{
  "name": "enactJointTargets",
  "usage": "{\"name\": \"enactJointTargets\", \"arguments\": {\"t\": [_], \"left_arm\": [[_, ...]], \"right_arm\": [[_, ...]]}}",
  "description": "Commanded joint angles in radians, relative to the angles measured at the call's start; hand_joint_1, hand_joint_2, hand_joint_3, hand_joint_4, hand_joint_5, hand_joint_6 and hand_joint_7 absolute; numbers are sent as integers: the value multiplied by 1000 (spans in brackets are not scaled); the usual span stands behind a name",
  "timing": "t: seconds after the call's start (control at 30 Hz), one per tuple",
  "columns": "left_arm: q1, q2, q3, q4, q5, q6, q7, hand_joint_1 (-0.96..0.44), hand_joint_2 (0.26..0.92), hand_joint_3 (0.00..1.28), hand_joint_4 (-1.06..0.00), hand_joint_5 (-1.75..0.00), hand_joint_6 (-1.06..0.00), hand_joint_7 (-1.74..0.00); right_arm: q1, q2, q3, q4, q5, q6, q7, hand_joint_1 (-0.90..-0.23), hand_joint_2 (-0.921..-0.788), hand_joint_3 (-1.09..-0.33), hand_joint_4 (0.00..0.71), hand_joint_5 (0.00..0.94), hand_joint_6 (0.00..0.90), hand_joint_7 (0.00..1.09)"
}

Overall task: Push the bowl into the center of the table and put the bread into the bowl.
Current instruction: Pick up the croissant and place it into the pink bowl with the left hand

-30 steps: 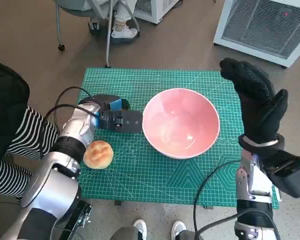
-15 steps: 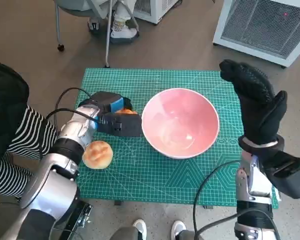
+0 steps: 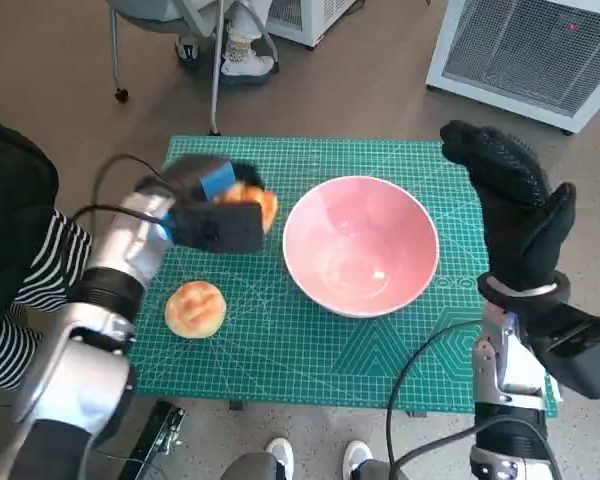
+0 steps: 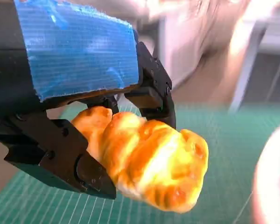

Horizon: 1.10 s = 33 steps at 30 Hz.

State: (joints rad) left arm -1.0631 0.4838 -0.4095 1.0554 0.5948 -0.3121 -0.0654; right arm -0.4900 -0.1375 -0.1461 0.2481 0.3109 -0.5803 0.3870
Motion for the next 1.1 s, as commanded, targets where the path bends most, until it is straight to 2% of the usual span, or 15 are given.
{"name": "enactJointTargets", "arguments": {"t": [0.03,0.3,0.47,0.6,0.83,1.1], "left_arm": [[29,55,83,-209,-62,-40,7,368,921,93,-655,-1247,-603,-745],[127,74,184,-531,-129,-27,-15,369,921,86,-663,-1240,-580,-831],[183,56,208,-691,-126,-9,-11,371,921,75,-677,-1227,-578,-866],[215,36,204,-783,-135,4,-42,372,921,71,-682,-1221,-583,-877],[221,4,152,-809,-96,-15,-85,373,921,51,-705,-1193,-614,-787],[190,-76,77,-701,-79,-30,-131,370,921,57,-698,-1199,-636,-682]], "right_arm": [[28,0,0,-8,2,17,2,-698,-921,-715,213,3,132,382],[34,1,0,-12,-6,13,-3,-698,-921,-714,211,1,129,386],[38,-2,-3,-12,-10,11,-6,-698,-921,-716,211,1,128,389],[40,-4,-5,-14,-12,11,-7,-697,-921,-720,211,1,126,391],[43,-11,-10,-16,-9,15,-6,-700,-921,-723,211,1,123,394],[50,-12,-10,-27,-11,18,-10,-700,-921,-724,210,0,120,399]]}}
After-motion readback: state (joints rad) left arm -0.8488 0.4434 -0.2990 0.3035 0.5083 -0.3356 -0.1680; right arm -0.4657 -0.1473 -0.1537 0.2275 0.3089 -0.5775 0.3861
